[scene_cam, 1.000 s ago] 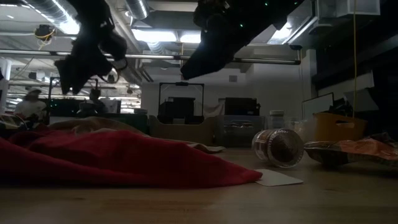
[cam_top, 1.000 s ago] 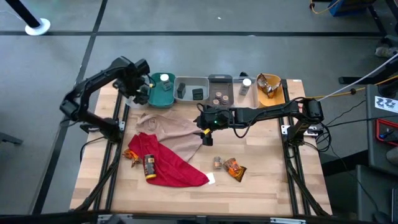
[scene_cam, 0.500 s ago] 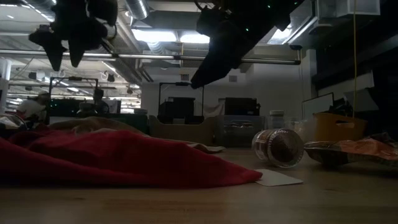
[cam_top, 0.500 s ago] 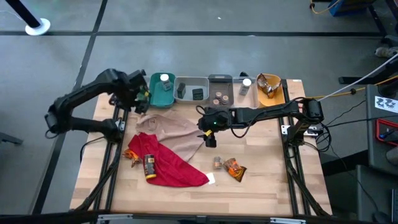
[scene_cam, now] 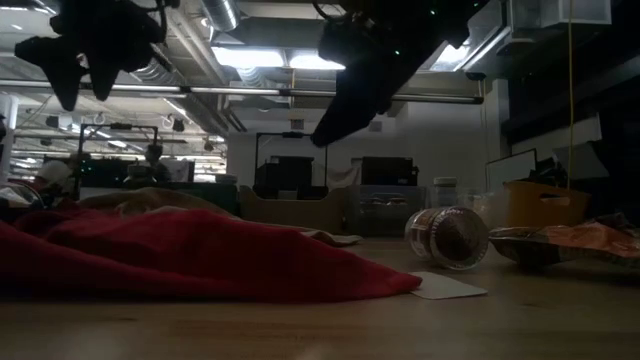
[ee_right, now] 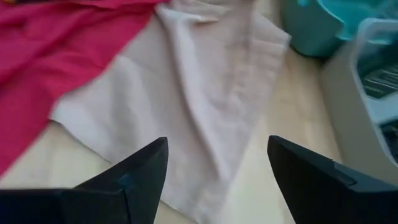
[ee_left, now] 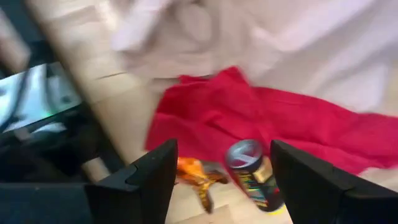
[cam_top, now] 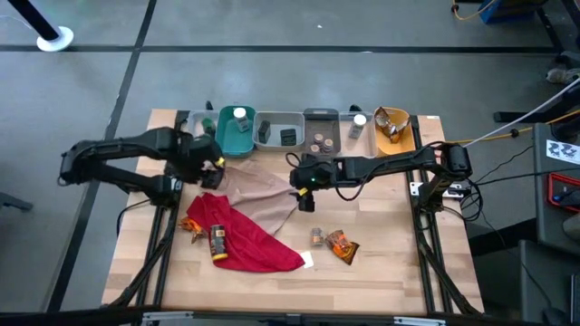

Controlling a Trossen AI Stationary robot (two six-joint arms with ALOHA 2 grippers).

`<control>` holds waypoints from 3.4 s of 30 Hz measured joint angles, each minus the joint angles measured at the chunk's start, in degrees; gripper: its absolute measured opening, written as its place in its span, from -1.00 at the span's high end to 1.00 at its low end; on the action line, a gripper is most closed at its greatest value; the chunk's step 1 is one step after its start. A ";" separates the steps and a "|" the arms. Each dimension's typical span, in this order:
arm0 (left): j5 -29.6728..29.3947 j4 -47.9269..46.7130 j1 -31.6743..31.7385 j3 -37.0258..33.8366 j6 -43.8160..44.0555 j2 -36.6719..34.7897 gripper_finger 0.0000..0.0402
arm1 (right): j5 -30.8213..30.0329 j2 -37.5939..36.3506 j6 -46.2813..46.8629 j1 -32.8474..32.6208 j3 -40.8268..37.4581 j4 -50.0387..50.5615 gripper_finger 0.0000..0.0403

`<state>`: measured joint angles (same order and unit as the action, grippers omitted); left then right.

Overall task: Sort spices by type
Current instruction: Put the white seasoning bottle into the transparent bin

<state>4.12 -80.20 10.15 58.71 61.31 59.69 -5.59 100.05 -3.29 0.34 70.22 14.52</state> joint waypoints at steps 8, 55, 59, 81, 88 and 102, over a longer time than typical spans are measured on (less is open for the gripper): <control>-0.57 7.51 -8.67 -0.19 4.59 0.10 -0.19 | -2.46 -1.96 0.00 0.00 -0.01 3.77 -0.37; -16.39 17.51 -13.19 -0.19 0.19 6.18 -0.19 | -5.19 -4.96 0.00 0.07 -0.02 3.01 -0.37; -24.58 20.14 -10.33 -0.19 -0.30 6.18 -0.19 | -5.18 -4.96 0.00 0.07 0.00 1.25 -0.37; -21.60 47.05 29.56 -0.17 -51.65 19.63 -0.19 | -5.15 -4.96 0.01 0.07 0.02 -1.07 -0.37; -20.95 52.47 33.32 -0.17 -55.78 26.76 -0.19 | -5.13 -4.96 0.02 0.07 0.02 -0.98 -0.37; -20.79 57.74 36.62 -0.19 -55.77 30.88 -0.19 | -5.09 -4.96 0.02 0.07 0.02 -0.98 -0.37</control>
<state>-16.67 -22.47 46.77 58.52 5.54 90.57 -10.68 95.09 -3.27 0.40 70.24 13.54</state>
